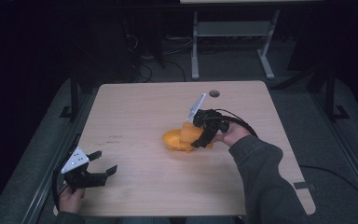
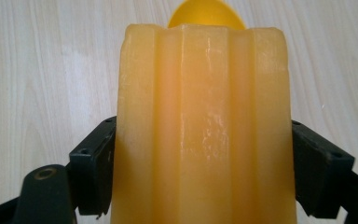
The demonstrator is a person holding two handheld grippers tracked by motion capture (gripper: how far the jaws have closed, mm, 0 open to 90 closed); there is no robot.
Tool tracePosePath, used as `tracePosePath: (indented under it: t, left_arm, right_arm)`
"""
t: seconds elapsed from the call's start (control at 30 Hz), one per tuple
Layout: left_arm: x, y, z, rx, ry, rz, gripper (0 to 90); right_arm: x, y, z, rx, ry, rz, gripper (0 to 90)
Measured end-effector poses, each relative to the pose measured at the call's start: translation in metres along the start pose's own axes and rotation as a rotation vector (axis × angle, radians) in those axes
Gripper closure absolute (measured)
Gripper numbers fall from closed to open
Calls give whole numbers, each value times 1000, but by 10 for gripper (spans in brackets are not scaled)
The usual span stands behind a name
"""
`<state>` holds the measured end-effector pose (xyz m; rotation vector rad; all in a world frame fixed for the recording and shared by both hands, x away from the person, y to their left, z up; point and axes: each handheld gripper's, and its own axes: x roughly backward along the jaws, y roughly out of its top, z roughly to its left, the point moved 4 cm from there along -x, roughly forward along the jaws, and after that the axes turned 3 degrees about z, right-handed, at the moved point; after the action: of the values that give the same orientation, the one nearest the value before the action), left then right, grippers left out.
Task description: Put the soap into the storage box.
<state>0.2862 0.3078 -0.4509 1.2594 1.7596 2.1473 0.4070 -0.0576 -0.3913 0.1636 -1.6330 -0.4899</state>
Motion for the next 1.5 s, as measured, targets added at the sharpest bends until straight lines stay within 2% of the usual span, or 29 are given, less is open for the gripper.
tracePosePath:
  t: [0.4, 0.67, 0.8, 1.03, 1.5]
  left_arm:
    - [0, 1, -1, -1, 1, -2, 143]
    - [2, 1, 0, -2, 5, -3, 143]
    - [2, 1, 1, 6, 8, -8, 143]
    - [3, 0, 2, 8, 11, -8, 143]
    - [4, 0, 3, 12, 10, -8, 143]
  right_arm:
    - [2, 14, -11, 11, 5, 19, 207]
    - [4, 25, -16, 27, 7, 2, 207]
    - [-1, 33, -17, 37, 11, -14, 207]
    - [-17, 32, -19, 35, 40, -16, 207]
    - [-39, 36, -19, 53, 76, 4, 207]
